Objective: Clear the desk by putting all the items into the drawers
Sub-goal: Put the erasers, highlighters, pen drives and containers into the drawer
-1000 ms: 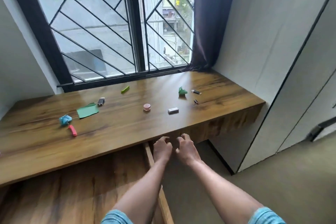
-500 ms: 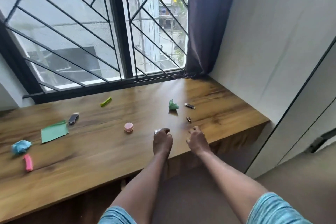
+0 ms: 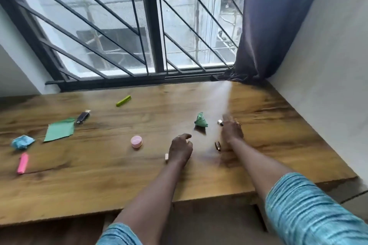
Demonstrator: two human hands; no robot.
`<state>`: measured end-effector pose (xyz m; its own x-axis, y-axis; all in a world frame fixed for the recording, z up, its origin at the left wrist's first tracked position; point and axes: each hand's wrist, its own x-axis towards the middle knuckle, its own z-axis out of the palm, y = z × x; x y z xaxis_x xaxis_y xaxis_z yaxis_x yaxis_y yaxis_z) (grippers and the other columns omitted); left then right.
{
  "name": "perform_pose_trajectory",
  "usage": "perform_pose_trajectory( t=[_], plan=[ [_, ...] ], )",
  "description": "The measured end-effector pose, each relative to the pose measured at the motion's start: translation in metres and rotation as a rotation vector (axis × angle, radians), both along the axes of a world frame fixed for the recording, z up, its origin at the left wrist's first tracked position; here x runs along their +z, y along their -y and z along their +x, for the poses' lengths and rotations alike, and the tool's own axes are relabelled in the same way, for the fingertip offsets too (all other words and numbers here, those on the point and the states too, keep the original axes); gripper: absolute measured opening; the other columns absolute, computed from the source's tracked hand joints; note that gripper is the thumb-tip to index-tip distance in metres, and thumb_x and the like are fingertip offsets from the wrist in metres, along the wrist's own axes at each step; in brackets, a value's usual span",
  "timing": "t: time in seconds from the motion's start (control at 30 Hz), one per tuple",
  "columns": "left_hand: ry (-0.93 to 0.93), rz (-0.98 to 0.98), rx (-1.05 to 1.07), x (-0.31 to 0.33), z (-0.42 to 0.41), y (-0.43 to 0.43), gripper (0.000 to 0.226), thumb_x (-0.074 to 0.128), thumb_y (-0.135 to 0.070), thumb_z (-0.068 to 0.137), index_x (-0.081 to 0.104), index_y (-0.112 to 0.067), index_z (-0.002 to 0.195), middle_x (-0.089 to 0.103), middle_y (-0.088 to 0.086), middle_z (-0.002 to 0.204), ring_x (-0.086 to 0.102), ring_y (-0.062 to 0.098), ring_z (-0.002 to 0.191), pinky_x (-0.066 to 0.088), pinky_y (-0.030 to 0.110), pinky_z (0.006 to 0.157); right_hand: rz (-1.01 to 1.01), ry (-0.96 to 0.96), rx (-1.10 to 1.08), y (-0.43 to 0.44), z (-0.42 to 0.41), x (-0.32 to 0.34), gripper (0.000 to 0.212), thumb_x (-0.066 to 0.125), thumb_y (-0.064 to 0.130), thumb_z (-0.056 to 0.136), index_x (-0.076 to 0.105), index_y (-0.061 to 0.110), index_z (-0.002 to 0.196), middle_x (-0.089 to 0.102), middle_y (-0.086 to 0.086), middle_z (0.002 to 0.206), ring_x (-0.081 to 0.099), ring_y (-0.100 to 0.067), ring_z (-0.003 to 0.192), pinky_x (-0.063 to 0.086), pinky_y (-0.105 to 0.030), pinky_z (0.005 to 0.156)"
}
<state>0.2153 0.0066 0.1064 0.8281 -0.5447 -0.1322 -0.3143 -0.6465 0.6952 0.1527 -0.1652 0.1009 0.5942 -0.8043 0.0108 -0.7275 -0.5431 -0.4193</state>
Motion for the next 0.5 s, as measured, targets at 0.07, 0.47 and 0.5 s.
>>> perform_pose_trajectory(
  t=[0.07, 0.47, 0.5],
  plan=[
    [0.009, 0.01, -0.006, -0.001, 0.005, 0.006, 0.041, 0.047, -0.007, 0.09, 0.059, -0.012, 0.128, 0.06, 0.007, 0.132, 0.052, 0.02, 0.125, 0.037, 0.022, 0.103, 0.007, -0.028, 0.062, 0.01, 0.005, -0.004, 0.033, 0.037, 0.01, 0.094, 0.053, 0.016, 0.122, 0.053, -0.019, 0.121, 0.05, -0.034, 0.113, 0.043, -0.035, 0.09],
    [0.174, 0.029, 0.27, 0.034, 0.111, -0.059, 0.039, 0.047, -0.007, 0.09, 0.06, -0.013, 0.127, 0.062, 0.009, 0.129, 0.055, 0.025, 0.121, 0.042, 0.029, 0.1, -0.061, 0.188, 0.033, -0.015, 0.067, 0.023, 0.024, 0.046, -0.001, 0.087, 0.062, 0.0, 0.104, 0.066, -0.025, 0.098, 0.061, -0.038, 0.094, 0.05, -0.039, 0.074],
    [0.187, 0.038, 0.315, 0.038, 0.124, -0.07, 0.039, 0.046, -0.009, 0.091, 0.06, -0.013, 0.128, 0.062, 0.01, 0.129, 0.056, 0.026, 0.12, 0.044, 0.03, 0.099, -0.071, 0.2, 0.076, -0.025, 0.078, 0.027, 0.024, 0.048, -0.001, 0.086, 0.062, 0.0, 0.105, 0.066, -0.026, 0.098, 0.061, -0.039, 0.095, 0.049, -0.038, 0.076]
  ],
)
